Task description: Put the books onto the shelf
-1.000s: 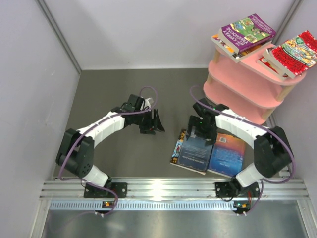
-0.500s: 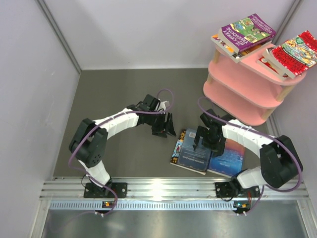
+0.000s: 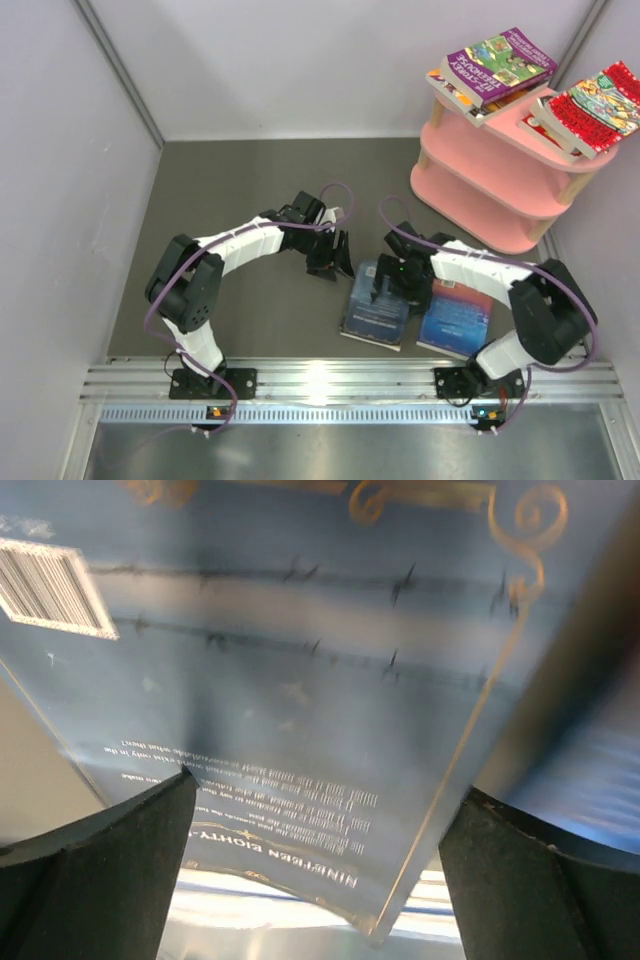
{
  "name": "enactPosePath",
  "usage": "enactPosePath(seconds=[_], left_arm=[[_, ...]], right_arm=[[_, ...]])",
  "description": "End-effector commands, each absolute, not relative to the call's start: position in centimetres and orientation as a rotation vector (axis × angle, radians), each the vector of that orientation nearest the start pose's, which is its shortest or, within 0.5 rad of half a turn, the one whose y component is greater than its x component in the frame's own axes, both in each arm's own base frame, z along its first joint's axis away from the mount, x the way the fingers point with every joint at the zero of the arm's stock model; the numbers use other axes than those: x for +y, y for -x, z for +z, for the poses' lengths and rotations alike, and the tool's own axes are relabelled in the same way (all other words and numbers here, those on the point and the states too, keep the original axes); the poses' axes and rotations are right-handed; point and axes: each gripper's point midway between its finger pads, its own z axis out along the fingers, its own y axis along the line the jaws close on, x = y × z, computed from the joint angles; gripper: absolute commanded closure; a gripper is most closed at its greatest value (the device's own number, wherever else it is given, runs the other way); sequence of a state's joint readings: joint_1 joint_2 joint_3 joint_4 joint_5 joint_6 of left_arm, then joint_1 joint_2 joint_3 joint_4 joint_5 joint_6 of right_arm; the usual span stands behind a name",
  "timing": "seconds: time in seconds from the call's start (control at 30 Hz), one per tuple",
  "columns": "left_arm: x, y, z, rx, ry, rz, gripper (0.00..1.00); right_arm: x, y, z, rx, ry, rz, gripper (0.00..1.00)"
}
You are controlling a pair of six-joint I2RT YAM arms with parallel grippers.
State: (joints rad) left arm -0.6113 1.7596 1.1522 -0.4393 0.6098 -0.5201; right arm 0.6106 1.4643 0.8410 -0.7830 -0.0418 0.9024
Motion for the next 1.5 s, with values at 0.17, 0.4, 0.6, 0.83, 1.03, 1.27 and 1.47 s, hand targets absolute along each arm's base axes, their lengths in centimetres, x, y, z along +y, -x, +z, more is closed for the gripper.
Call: enactPosePath(seconds=[0.17, 0.4, 0.6, 0.83, 1.03, 1.27, 1.47], left_arm=[[-31.5, -24.5, 9.5, 2.744, -0.395, -1.158, 0.32], [-31.4, -24.2, 9.1, 2.752, -0.369, -1.163, 0.32], [-31.2, -23.1, 7.9, 2.781, -0.352, -1.208, 0.39], [-31.9, -22.9, 7.7, 2.772, -0.358, -1.278, 0.46], [-30.6, -24.5, 8.7, 2.762, -0.329, -1.188, 0.41], [-26.6, -27.4, 9.6, 2.747, -0.152, -1.155, 0.4], [-24.8, -28.3, 9.8, 2.733, -0.118, -1.138, 0.37]], right_arm=[[25.0, -20.4, 2.3, 2.912, -0.298, 0.571, 0.04], [23.6, -18.8, -0.5, 2.995, -0.294, 0.489, 0.08], [24.6, -17.7, -2.3, 3.023, -0.279, 0.594, 0.49], [25.9, -18.0, -0.8, 2.969, -0.228, 0.695, 1.0], [26.2, -20.1, 5.7, 2.819, -0.168, 0.727, 1.0], [26.8, -21.7, 11.6, 2.66, -0.138, 0.807, 1.0], [27.5, -21.6, 9.3, 2.748, -0.122, 0.791, 0.88]])
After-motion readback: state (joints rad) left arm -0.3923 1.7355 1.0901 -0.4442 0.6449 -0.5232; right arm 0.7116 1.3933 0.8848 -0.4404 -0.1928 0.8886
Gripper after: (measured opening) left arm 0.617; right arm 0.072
